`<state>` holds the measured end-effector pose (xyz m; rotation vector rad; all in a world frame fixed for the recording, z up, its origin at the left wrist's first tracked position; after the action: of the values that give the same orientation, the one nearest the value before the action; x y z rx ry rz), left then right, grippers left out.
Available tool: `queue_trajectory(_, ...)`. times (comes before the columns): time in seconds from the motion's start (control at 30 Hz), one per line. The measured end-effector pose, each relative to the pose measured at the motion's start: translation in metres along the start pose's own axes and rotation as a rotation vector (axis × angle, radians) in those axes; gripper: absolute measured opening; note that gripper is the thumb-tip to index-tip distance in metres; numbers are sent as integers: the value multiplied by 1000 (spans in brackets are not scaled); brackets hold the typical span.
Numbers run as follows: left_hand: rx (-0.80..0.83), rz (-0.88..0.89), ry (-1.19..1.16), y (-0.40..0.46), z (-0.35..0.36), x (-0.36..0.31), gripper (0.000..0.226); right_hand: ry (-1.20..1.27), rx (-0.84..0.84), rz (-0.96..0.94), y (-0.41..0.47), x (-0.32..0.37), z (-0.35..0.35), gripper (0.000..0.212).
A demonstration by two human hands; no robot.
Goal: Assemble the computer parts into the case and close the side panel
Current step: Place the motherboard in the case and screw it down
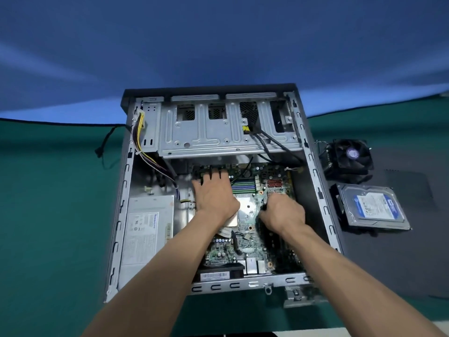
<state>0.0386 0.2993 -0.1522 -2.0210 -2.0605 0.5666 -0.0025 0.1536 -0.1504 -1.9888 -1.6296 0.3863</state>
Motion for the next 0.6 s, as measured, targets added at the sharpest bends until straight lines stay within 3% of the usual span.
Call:
queue_trajectory(0.33,35,-27,-63,-5,7,3,63,43,-15,25,8,-2,3,30)
queue_trajectory(0.6,-19,-50,-143,-6,4,6,53,29,-40,33,5,1,-2,27)
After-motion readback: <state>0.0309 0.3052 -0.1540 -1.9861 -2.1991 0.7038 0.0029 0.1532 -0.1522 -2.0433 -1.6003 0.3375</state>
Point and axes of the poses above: each hand's wrist, its own y-axis towards the middle knuckle, its own z-axis out of the palm, x = y × z, the point moved 9 cm from there along y, towards the middle knuckle, and after that the axes turned 3 degrees about -z, right-handed, at the moved point
